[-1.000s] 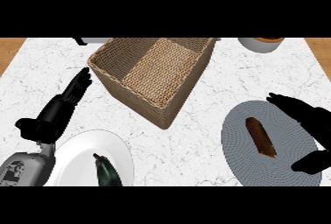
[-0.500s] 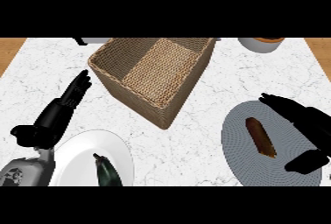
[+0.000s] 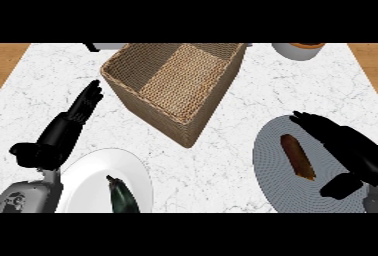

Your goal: Pick the sweet potato from the placemat and place it in the basket

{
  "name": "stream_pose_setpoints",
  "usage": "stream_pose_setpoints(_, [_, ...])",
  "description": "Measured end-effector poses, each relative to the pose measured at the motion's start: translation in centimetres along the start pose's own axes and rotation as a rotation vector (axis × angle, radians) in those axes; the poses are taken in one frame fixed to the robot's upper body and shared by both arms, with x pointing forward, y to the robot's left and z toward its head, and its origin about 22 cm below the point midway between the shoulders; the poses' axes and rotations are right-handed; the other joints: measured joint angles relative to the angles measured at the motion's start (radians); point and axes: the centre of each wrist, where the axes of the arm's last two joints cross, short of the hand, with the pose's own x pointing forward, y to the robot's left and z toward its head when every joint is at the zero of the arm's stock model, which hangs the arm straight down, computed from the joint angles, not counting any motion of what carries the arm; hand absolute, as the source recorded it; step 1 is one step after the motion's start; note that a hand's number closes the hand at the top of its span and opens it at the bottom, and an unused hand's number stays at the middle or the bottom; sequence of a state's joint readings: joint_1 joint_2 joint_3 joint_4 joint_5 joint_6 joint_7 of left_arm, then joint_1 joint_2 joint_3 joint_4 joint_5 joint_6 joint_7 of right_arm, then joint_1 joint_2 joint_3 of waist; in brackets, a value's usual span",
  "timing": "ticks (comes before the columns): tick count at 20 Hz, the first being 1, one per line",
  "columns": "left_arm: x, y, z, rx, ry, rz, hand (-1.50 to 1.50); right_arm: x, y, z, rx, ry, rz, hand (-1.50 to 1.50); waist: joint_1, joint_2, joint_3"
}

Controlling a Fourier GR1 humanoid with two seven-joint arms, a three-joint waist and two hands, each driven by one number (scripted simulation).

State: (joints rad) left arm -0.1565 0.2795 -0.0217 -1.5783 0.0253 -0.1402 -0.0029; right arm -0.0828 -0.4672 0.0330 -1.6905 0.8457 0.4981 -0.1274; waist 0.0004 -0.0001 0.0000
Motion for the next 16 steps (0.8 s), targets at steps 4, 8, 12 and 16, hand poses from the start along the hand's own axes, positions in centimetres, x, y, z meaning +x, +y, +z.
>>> stream_pose_setpoints(4, [-0.1,0.4,0.3,-0.007,0.005,-0.003,0.00,-0.6,1.2,-0.2,0.009,0.003,0.015,-1.50,0.000,0.000,0.000])
stream_pose_setpoints(8, [-0.1,-0.4,-0.1,0.000,0.003,0.001,0.00,-0.8,2.1,-1.3,0.016,0.024,0.023,-1.50,0.000,0.000,0.000])
stream_pose_setpoints(12, [-0.4,-0.4,-0.2,-0.001,0.005,-0.002,0.00,-0.9,2.8,-2.1,0.031,0.049,0.036,-1.50,0.000,0.000,0.000])
stream_pose_setpoints(16, [0.2,-0.6,-0.2,0.000,0.006,0.000,0.00,-1.2,3.1,-3.0,0.043,0.075,0.047,-1.50,0.001,0.000,0.000])
